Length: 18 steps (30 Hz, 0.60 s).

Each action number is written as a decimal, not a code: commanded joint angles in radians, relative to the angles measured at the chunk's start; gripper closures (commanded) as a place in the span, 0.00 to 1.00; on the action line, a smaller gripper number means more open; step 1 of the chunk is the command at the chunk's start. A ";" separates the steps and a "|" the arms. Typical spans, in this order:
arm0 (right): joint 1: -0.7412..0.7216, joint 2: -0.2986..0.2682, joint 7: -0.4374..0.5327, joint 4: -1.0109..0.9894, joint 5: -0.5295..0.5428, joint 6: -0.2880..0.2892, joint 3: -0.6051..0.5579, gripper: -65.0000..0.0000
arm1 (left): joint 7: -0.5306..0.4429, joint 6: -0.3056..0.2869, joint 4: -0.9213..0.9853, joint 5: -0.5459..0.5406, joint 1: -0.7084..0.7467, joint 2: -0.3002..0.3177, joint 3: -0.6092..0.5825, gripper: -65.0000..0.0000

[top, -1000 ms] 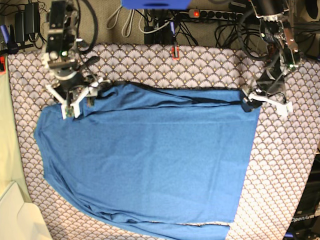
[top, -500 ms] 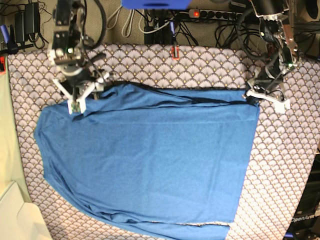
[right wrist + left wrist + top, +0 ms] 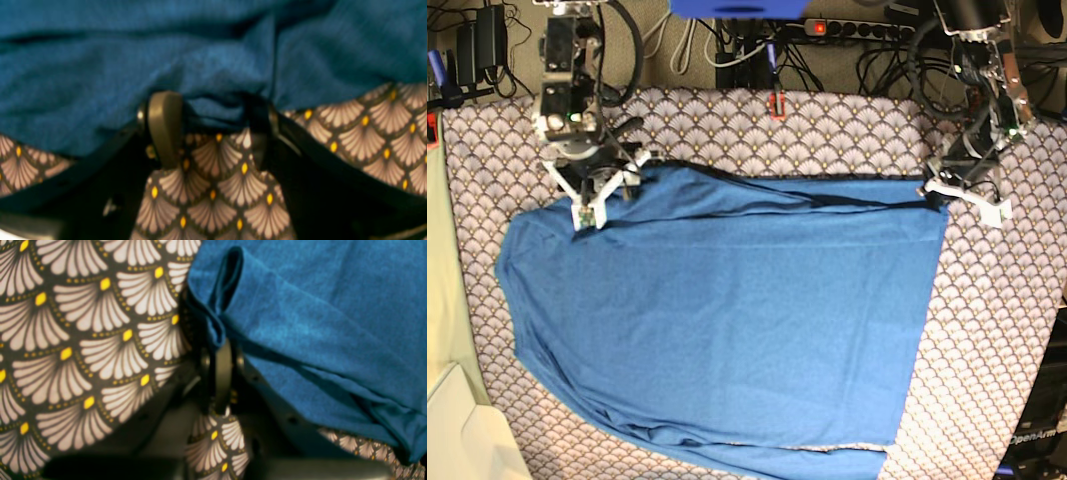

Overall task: Fold the T-shirt properly
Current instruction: 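Adjust the hem grip with both grippers, regrasping the fabric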

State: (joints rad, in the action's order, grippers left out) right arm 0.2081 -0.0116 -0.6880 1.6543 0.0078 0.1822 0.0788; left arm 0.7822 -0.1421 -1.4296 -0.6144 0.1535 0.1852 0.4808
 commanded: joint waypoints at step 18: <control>-0.016 -0.024 -0.006 -0.012 -0.002 -0.003 -0.006 0.96 | -0.007 0.002 -0.017 -0.011 0.001 0.026 0.005 0.99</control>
State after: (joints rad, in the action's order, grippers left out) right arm 0.1947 -0.0265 -0.6804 1.6352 0.0235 0.1829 0.0692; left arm 0.7826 -0.1429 -1.4296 -0.6193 0.1577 0.1925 0.4820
